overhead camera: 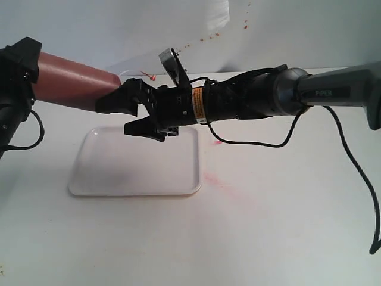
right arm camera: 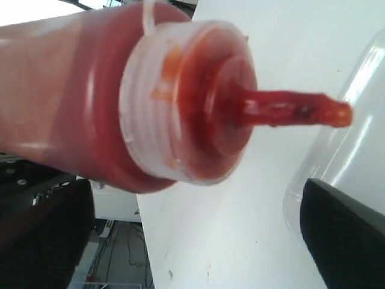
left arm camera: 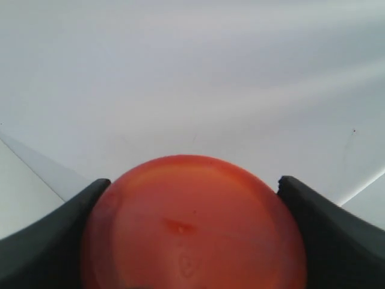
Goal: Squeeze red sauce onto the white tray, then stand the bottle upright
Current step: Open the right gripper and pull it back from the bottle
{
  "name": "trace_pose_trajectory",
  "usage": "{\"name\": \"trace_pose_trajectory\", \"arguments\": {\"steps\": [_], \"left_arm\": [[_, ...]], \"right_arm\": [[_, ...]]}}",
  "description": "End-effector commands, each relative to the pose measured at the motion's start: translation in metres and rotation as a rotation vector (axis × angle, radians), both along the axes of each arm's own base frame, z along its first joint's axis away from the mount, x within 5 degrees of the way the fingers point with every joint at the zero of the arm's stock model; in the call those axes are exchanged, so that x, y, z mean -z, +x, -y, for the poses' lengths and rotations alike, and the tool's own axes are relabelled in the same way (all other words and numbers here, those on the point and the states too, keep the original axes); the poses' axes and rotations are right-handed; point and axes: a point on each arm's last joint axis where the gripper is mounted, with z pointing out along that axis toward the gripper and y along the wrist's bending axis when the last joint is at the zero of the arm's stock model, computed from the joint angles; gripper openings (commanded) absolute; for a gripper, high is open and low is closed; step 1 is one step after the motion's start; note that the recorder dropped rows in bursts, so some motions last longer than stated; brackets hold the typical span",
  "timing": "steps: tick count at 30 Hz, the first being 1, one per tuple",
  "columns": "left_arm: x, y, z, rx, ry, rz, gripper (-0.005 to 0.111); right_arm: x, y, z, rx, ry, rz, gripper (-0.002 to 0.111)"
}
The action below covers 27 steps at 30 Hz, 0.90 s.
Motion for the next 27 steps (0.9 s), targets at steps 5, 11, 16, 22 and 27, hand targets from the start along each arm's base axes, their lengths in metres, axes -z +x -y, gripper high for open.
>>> {"name": "trace_pose_trajectory", "arguments": {"steps": [5, 11, 16, 22, 27], "left_arm": [[-0.014, 0.0, 0.003, 0.009, 0.074, 0.117, 0.039], [-0.014, 0.0, 0.003, 0.014, 0.092, 0.119, 0.039], [-0.014, 0.0, 0.005, 0.021, 0.153, 0.126, 0.039], [-0.03, 0.009, 0.015, 0.06, 0.286, 0.214, 0.039], [-0.035, 0.024, 0.026, 0.14, 0.36, 0.121, 0.039]], "right_arm": [[0.002, -0.003, 0.031, -0.205, -0.015, 0.024, 0.084], [0.006, -0.008, 0.041, -0.305, -0.073, 0.039, 0.084], [0.004, 0.001, 0.057, -0.275, -0.087, 0.05, 0.084], [-0.014, 0.011, 0.08, -0.225, -0.081, 0.113, 0.084], [-0.035, 0.009, 0.083, -0.253, -0.074, 0.294, 0.084]]}}
